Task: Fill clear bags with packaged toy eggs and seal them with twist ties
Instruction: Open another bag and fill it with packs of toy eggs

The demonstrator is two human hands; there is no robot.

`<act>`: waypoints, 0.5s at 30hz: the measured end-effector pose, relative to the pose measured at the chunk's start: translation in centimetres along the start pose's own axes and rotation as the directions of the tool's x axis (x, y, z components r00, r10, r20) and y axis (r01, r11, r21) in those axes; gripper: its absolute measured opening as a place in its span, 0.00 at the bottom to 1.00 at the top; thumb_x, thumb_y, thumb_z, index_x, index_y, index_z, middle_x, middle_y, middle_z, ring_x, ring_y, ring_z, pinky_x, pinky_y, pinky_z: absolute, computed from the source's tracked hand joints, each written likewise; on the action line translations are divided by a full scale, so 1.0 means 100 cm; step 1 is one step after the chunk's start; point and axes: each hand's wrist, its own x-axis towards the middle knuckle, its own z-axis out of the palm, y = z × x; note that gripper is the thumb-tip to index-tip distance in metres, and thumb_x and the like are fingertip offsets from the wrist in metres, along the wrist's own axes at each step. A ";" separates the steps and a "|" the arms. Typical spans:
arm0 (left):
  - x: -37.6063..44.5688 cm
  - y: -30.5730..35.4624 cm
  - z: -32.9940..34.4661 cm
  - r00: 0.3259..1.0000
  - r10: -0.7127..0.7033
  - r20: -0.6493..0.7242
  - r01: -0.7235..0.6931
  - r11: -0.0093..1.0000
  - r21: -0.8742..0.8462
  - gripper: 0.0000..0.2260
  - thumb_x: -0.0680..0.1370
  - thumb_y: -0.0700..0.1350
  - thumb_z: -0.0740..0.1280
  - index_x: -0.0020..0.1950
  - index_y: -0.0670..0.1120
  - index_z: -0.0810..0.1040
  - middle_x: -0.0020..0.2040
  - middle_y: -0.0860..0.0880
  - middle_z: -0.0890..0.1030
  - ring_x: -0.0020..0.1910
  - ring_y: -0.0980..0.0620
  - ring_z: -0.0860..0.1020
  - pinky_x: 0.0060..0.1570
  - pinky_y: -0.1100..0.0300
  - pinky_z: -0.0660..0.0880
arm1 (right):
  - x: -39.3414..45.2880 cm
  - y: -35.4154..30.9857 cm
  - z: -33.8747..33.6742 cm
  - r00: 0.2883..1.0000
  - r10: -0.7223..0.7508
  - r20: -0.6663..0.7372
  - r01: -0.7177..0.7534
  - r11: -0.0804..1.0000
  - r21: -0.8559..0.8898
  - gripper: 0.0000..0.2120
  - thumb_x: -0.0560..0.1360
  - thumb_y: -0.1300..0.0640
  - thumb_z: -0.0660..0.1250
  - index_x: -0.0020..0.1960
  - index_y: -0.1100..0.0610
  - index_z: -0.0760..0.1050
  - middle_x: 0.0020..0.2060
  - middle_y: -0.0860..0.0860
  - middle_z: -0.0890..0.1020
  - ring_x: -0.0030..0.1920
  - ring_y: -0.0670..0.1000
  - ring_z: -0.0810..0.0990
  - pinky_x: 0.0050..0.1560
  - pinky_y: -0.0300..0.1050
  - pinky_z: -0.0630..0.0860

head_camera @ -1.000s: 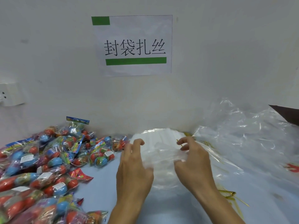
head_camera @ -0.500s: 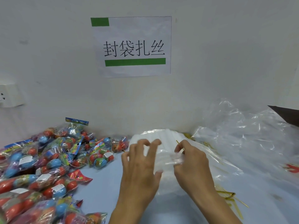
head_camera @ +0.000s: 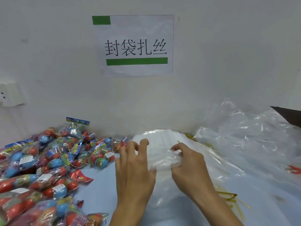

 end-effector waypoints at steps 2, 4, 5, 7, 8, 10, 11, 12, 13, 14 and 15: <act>0.001 0.001 -0.001 1.000 -0.009 0.003 0.009 1.000 -0.012 0.25 0.72 0.43 0.74 0.65 0.56 0.68 0.56 0.53 0.72 0.51 0.54 0.70 0.47 0.65 0.64 | 0.000 0.000 0.004 0.999 -0.037 0.006 0.037 0.998 -0.043 0.20 0.72 0.62 0.65 0.60 0.45 0.73 0.49 0.44 0.78 0.48 0.49 0.77 0.48 0.46 0.76; 0.002 -0.001 -0.005 0.996 -0.086 -0.013 0.085 0.996 -0.018 0.22 0.71 0.33 0.70 0.61 0.52 0.74 0.53 0.50 0.75 0.41 0.51 0.72 0.37 0.62 0.66 | 0.002 0.005 0.003 0.999 -0.023 -0.048 0.013 0.979 -0.205 0.23 0.72 0.63 0.64 0.62 0.43 0.70 0.49 0.43 0.71 0.47 0.48 0.73 0.44 0.44 0.71; 0.003 -0.002 -0.007 0.990 -0.139 -0.037 0.138 0.990 -0.027 0.21 0.71 0.31 0.69 0.58 0.49 0.75 0.52 0.49 0.75 0.37 0.49 0.73 0.33 0.59 0.65 | 0.003 0.008 0.001 0.995 -0.006 -0.103 -0.022 0.962 -0.272 0.23 0.72 0.64 0.63 0.62 0.43 0.70 0.49 0.43 0.69 0.46 0.48 0.70 0.42 0.44 0.68; 0.004 -0.005 -0.010 0.976 -0.205 -0.078 0.200 0.978 -0.064 0.18 0.71 0.29 0.69 0.56 0.47 0.77 0.50 0.47 0.76 0.34 0.47 0.71 0.31 0.58 0.63 | 0.006 0.012 -0.004 0.982 0.008 -0.190 -0.069 0.947 -0.315 0.21 0.73 0.63 0.65 0.62 0.44 0.70 0.48 0.44 0.66 0.46 0.49 0.67 0.40 0.44 0.64; 0.005 -0.006 -0.009 0.978 -0.191 -0.085 0.185 0.980 -0.074 0.18 0.71 0.30 0.69 0.56 0.47 0.77 0.51 0.47 0.75 0.36 0.48 0.72 0.31 0.59 0.64 | 0.007 0.013 -0.005 0.979 0.007 -0.204 -0.067 0.955 -0.288 0.20 0.74 0.62 0.65 0.62 0.45 0.71 0.48 0.44 0.66 0.46 0.49 0.68 0.40 0.44 0.63; 0.005 -0.005 -0.006 0.989 -0.127 -0.073 0.120 0.989 -0.091 0.22 0.70 0.34 0.71 0.61 0.50 0.75 0.55 0.49 0.72 0.46 0.49 0.74 0.36 0.61 0.68 | 0.009 0.012 -0.004 0.983 -0.001 -0.185 -0.030 0.986 -0.167 0.19 0.75 0.65 0.65 0.61 0.48 0.72 0.47 0.45 0.70 0.44 0.51 0.72 0.41 0.45 0.66; 0.004 -0.005 -0.003 0.994 -0.083 -0.066 0.077 0.994 -0.080 0.24 0.70 0.38 0.72 0.63 0.53 0.72 0.57 0.51 0.70 0.51 0.50 0.72 0.40 0.61 0.71 | 0.009 0.011 -0.003 0.986 -0.010 -0.164 -0.005 0.996 -0.092 0.20 0.74 0.66 0.64 0.61 0.48 0.73 0.45 0.45 0.73 0.43 0.50 0.74 0.42 0.46 0.68; 0.003 -0.004 -0.001 0.998 -0.049 -0.049 0.046 0.997 -0.058 0.25 0.71 0.42 0.73 0.65 0.55 0.69 0.57 0.53 0.69 0.54 0.52 0.69 0.44 0.62 0.72 | 0.009 0.010 -0.003 0.990 -0.023 -0.141 0.020 0.999 -0.025 0.21 0.72 0.68 0.64 0.60 0.48 0.74 0.44 0.45 0.75 0.43 0.49 0.75 0.43 0.45 0.70; 0.002 -0.004 0.000 0.999 -0.039 -0.021 0.038 0.999 -0.038 0.26 0.72 0.44 0.73 0.66 0.57 0.67 0.58 0.54 0.69 0.55 0.53 0.68 0.47 0.63 0.71 | 0.008 0.008 -0.002 0.992 -0.043 -0.121 0.045 0.999 0.022 0.22 0.71 0.68 0.64 0.59 0.48 0.74 0.42 0.44 0.75 0.43 0.46 0.76 0.42 0.43 0.71; 0.002 -0.004 0.001 0.998 -0.061 0.007 0.061 0.998 -0.032 0.25 0.74 0.43 0.72 0.66 0.57 0.66 0.57 0.54 0.71 0.54 0.54 0.69 0.47 0.64 0.70 | 0.007 0.007 -0.002 0.992 -0.060 -0.108 0.065 0.997 0.039 0.21 0.71 0.67 0.65 0.59 0.47 0.74 0.42 0.43 0.74 0.43 0.44 0.75 0.40 0.42 0.71; 0.002 -0.006 0.000 0.994 -0.100 0.032 0.101 0.995 -0.027 0.23 0.75 0.41 0.70 0.66 0.57 0.67 0.55 0.54 0.75 0.51 0.54 0.72 0.46 0.64 0.70 | 0.006 0.007 -0.001 0.992 -0.063 -0.106 0.067 0.997 0.028 0.20 0.72 0.65 0.67 0.59 0.45 0.73 0.41 0.42 0.73 0.43 0.44 0.75 0.40 0.43 0.71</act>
